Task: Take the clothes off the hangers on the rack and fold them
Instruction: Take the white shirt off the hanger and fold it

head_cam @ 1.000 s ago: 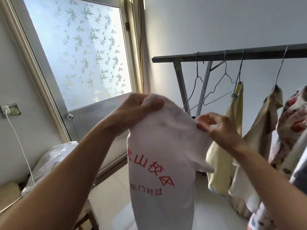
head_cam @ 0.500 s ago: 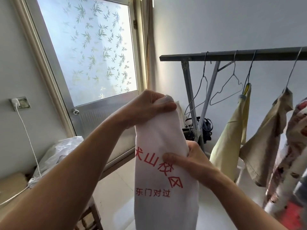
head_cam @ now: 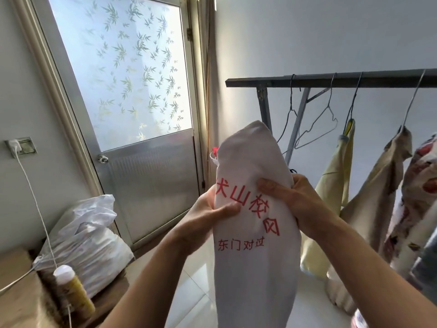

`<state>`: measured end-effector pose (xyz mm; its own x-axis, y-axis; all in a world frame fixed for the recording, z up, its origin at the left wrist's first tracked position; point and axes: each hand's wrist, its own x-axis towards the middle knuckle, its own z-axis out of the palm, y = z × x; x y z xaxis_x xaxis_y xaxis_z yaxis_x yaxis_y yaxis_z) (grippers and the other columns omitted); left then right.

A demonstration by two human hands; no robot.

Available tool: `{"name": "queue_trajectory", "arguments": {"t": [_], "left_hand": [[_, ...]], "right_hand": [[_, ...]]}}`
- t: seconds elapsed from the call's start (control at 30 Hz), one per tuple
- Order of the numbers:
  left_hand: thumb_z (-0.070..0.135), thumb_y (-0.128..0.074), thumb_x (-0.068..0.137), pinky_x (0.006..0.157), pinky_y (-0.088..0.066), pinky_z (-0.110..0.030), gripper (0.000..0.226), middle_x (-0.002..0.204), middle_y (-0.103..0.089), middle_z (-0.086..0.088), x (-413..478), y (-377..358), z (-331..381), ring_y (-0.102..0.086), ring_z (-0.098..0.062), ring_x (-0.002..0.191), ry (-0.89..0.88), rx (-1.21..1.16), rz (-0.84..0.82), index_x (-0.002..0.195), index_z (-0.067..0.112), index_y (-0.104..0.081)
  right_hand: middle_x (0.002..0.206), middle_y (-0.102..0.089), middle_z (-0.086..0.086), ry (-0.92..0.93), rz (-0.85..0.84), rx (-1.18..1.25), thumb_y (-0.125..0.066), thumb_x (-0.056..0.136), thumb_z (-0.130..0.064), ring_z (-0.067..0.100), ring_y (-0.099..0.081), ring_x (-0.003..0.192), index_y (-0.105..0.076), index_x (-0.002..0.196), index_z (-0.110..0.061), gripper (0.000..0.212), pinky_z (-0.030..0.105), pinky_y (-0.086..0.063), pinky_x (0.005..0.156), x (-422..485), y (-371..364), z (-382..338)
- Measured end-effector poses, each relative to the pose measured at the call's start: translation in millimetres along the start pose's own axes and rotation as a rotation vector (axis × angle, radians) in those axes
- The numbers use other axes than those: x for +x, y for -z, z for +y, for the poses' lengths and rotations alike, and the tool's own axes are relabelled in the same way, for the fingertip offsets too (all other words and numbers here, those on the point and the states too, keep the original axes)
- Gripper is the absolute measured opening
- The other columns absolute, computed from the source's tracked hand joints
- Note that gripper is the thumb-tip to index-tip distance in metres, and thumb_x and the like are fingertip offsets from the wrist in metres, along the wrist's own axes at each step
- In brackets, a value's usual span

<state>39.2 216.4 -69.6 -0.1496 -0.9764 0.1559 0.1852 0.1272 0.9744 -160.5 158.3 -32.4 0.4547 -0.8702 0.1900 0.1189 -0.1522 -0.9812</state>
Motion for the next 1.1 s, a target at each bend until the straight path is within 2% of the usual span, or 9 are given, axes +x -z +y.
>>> {"name": "queue_trajectory", "arguments": {"t": [0.13,0.2,0.27,0.33,0.5,0.67,0.83,0.97,1.1], "left_hand": [[0.010,-0.072,0.079,0.070,-0.061,-0.044,0.086,0.113,-0.068,-0.022,1,-11,1,-0.070,-0.042,0.095,-0.116,-0.004,0.177,0.146,0.034,-0.025],[0.009,-0.069,0.079,0.065,-0.061,-0.041,0.087,0.115,-0.066,-0.025,0,-17,0,-0.072,-0.041,0.088,-0.177,0.019,0.246,0.145,0.044,-0.024],[0.010,-0.069,0.082,0.065,-0.062,-0.041,0.076,0.113,-0.067,-0.021,-1,-18,-2,-0.073,-0.038,0.086,-0.220,0.082,0.315,0.142,0.044,-0.035],[0.012,-0.068,0.085,0.066,-0.062,-0.038,0.055,0.108,-0.070,-0.013,-2,-18,-2,-0.073,-0.032,0.085,-0.232,0.141,0.374,0.132,0.037,-0.053],[0.007,-0.073,0.082,0.070,-0.060,-0.030,0.045,0.112,-0.069,-0.007,-6,-14,5,-0.072,-0.019,0.088,-0.175,0.232,0.405,0.125,0.017,-0.065],[0.011,-0.078,0.080,0.077,-0.061,-0.033,0.048,0.112,-0.067,0.001,-9,-5,19,-0.069,-0.015,0.093,-0.204,0.716,0.366,0.126,0.013,-0.064],[0.039,-0.075,0.080,0.063,-0.055,-0.023,0.015,0.090,-0.059,0.006,-10,-3,40,-0.060,-0.009,0.081,-0.295,1.071,0.412,0.088,0.030,-0.067],[0.035,-0.076,0.072,0.058,-0.052,-0.015,0.026,0.103,-0.050,0.000,-8,-4,48,-0.059,-0.013,0.086,-0.239,0.684,0.385,0.083,0.012,-0.070],[0.034,-0.066,0.084,0.065,-0.059,-0.031,0.041,0.094,-0.070,-0.013,-6,-4,35,-0.068,-0.025,0.079,-0.173,0.244,0.307,0.110,0.001,-0.066]], "right_hand": [[0.086,-0.073,0.022,-0.068,0.057,0.019,-0.074,0.071,-0.030,0.033,-0.072,0.069,-0.063,0.105,0.004,0.050,0.041,-0.061,0.060,5,1,4],[0.102,-0.070,0.022,-0.096,0.071,0.011,-0.081,0.066,-0.038,0.030,-0.073,0.077,-0.050,0.129,-0.004,0.078,0.040,-0.060,0.061,6,1,12],[0.118,-0.064,0.019,-0.107,0.068,-0.040,-0.086,0.058,-0.039,0.027,-0.073,0.087,-0.032,0.146,-0.028,0.104,0.039,-0.061,0.068,3,4,19],[0.119,-0.063,0.015,-0.089,0.012,-0.077,-0.086,0.058,-0.028,0.026,-0.072,0.092,-0.025,0.147,-0.040,0.108,0.040,-0.060,0.075,-1,4,23],[0.119,-0.063,0.009,0.007,-0.023,-0.294,-0.080,0.074,-0.002,0.020,-0.069,0.098,-0.055,0.131,-0.018,0.065,0.038,-0.059,0.082,0,5,25],[0.090,-0.070,-0.001,0.177,0.021,-0.543,-0.078,0.079,-0.011,0.009,-0.069,0.080,-0.067,0.098,-0.025,0.026,0.028,-0.059,0.071,-3,4,15],[0.098,-0.062,-0.004,0.244,0.048,-0.522,-0.082,0.073,-0.019,0.006,-0.062,0.086,-0.068,0.087,-0.029,0.022,0.016,-0.053,0.068,-6,8,6],[0.089,-0.075,0.010,0.091,-0.051,-0.094,-0.076,0.069,-0.024,0.025,-0.073,0.080,-0.070,0.103,-0.010,0.037,0.031,-0.059,0.065,-10,9,0],[0.083,-0.076,0.012,0.069,-0.001,0.020,-0.074,0.075,-0.024,0.023,-0.073,0.070,-0.074,0.089,-0.015,0.016,0.030,-0.060,0.060,-9,1,-5]]}}
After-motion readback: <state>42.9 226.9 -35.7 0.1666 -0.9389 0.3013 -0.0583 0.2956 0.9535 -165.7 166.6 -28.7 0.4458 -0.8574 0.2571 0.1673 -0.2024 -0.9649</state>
